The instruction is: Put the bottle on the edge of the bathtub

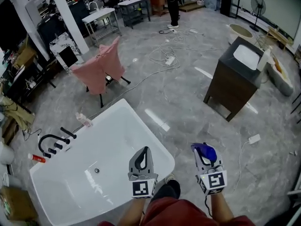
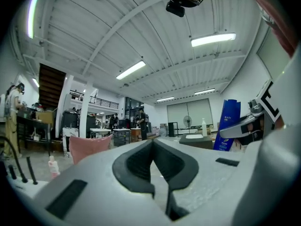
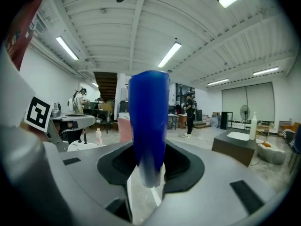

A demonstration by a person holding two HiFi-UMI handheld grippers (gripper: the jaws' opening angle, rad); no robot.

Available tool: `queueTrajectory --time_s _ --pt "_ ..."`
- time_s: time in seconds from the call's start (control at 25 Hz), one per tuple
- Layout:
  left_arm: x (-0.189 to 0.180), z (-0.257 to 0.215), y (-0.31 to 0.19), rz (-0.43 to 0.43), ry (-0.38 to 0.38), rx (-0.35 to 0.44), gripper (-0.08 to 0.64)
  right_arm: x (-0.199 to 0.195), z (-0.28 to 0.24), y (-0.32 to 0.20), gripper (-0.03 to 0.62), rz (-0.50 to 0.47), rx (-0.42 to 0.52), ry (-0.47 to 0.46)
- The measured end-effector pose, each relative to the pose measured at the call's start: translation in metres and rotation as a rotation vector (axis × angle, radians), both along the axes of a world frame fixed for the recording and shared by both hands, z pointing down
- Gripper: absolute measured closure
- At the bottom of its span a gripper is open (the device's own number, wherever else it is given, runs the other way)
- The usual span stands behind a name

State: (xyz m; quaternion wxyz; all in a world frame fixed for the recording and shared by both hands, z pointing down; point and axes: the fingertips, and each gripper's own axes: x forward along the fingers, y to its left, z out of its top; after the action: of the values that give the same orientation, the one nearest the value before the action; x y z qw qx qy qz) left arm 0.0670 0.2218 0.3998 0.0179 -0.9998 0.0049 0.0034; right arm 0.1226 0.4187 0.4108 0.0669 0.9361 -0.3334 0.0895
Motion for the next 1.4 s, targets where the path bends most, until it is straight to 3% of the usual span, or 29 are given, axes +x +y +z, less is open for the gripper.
queueTrajectory --time_s 0.4,1.0,1.28,1.4 --pt "0.049 0.000 -0.123 -0.272 0.040 0.002 0.555 0.089 -0.004 -0.149 0.442 -0.292 -0.045 0.012" --pt "-0.012 0.011 -0.272 -0.736 0.017 0.017 0.555 0.105 0.026 -0.359 0.442 -0.759 -0.075 -0.019" --pt "0.020 0.026 -0.316 -0.871 0.037 0.011 0.555 0.149 0.070 -0.454 0.442 -0.940 -0.118 -0.071" --pt "0.035 0.049 -0.339 -0.942 -0.002 -0.009 0.555 0.170 0.100 -0.499 0.442 -1.008 -0.143 -0.093"
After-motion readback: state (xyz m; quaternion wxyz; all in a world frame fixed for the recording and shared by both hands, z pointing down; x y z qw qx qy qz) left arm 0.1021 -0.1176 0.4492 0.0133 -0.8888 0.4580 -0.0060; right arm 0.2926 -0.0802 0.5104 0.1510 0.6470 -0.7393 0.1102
